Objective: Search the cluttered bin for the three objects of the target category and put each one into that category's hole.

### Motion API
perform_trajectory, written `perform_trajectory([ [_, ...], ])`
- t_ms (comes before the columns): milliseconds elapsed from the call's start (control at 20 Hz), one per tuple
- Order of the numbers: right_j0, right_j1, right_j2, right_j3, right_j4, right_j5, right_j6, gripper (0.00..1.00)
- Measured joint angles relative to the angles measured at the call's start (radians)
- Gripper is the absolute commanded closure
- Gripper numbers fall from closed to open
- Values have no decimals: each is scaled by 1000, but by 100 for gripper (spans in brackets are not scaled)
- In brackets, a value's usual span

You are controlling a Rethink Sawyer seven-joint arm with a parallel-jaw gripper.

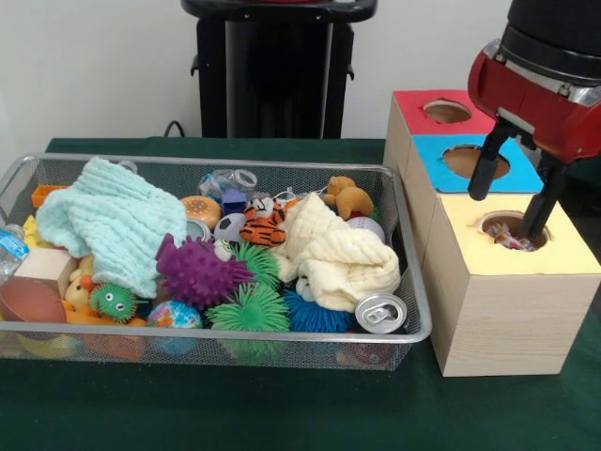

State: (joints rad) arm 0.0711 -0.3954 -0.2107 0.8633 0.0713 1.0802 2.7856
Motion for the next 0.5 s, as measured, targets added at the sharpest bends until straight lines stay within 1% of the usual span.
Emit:
perform_trajectory([
  [400, -51, 13, 49, -28, -20, 3, -18, 0],
  [500, -71, 11, 71, -30, -33, 6, -30, 0],
])
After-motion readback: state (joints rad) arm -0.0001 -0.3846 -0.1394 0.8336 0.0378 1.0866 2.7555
